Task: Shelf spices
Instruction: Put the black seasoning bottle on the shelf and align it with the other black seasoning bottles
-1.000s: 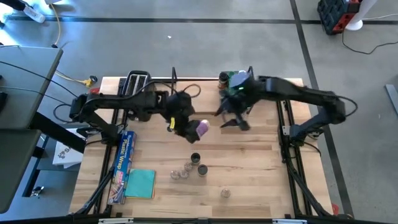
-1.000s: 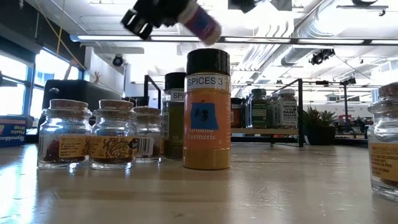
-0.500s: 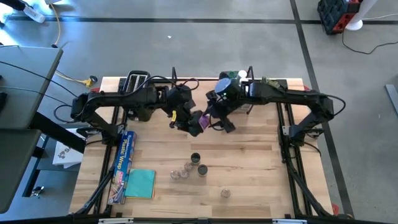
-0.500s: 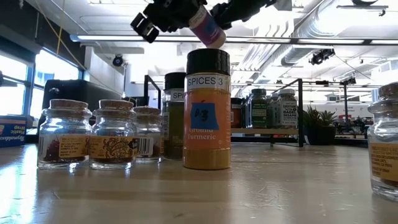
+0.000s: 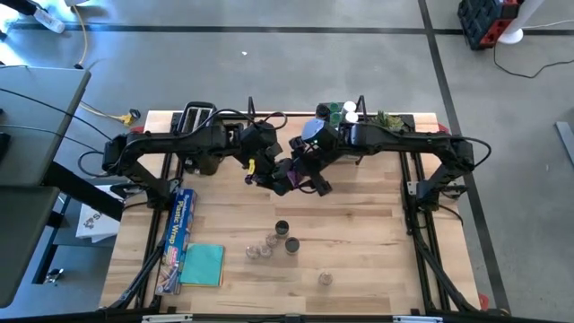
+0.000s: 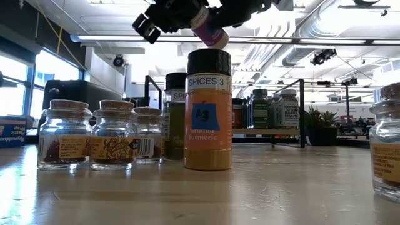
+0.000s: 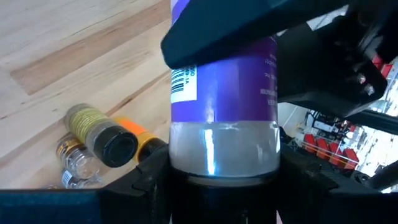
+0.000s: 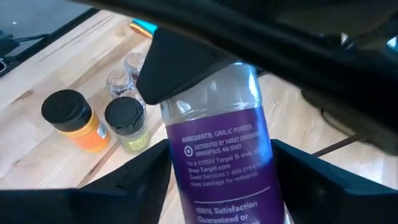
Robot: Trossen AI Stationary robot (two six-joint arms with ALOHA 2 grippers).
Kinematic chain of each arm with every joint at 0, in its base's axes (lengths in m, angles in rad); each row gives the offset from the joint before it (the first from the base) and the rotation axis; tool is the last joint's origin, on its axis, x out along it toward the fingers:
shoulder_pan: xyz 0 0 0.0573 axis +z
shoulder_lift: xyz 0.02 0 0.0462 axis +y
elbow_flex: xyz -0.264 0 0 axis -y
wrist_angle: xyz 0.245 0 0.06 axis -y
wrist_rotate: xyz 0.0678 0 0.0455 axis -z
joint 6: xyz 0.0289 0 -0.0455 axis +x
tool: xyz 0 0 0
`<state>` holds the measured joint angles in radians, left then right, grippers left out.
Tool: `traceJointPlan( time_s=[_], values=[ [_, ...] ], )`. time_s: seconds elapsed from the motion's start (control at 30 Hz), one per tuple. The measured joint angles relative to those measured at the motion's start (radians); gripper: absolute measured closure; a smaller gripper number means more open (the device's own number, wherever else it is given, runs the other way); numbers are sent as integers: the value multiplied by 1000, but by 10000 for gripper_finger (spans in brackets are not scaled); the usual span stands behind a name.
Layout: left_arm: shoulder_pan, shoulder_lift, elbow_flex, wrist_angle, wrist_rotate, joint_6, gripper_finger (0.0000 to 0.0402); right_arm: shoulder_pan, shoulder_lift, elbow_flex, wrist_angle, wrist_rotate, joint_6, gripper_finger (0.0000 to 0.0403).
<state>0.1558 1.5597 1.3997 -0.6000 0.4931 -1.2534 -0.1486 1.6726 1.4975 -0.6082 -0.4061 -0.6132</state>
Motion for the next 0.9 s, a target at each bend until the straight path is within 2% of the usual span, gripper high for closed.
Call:
traceJointPlan(
  time_s=[0.07, 0.17, 0.23, 0.37, 0.47, 0.57, 0.67, 0.8, 0.83, 0.9],
  values=[
    [0, -1, 0, -1, 0, 6, 204, 5, 3, 0, 0, 2, 10, 169],
    [0, -1, 0, -1, -1, 32, 203, 6, 3, 0, -10, 2, 56, 228],
    [0, -2, 0, -1, -2, 60, 178, 5, 3, 0, -21, 2, 94, 266],
    [6, -32, 0, -38, 23, 165, 97, -2, -8, -1, -95, -14, 195, 273],
    [11, -93, 2, -109, -20, 227, 64, -30, -41, -2, -142, -21, 238, 273],
    [5, -170, 1, -158, -149, 314, 57, -75, -104, -38, -136, -19, 251, 273],
    [-33, -249, 1, -121, -353, 427, 57, -129, -181, -110, -66, -70, 296, 274],
    [-99, -288, 1, 46, -630, 600, 57, -178, -268, -192, 53, -139, 357, 274],
    [-109, -285, 1, 102, -676, 653, 57, -181, -278, -207, 92, -154, 372, 274],
    [-110, -267, 2, 214, -696, 745, 56, -176, -291, -228, 171, -187, 401, 274]
  ],
)
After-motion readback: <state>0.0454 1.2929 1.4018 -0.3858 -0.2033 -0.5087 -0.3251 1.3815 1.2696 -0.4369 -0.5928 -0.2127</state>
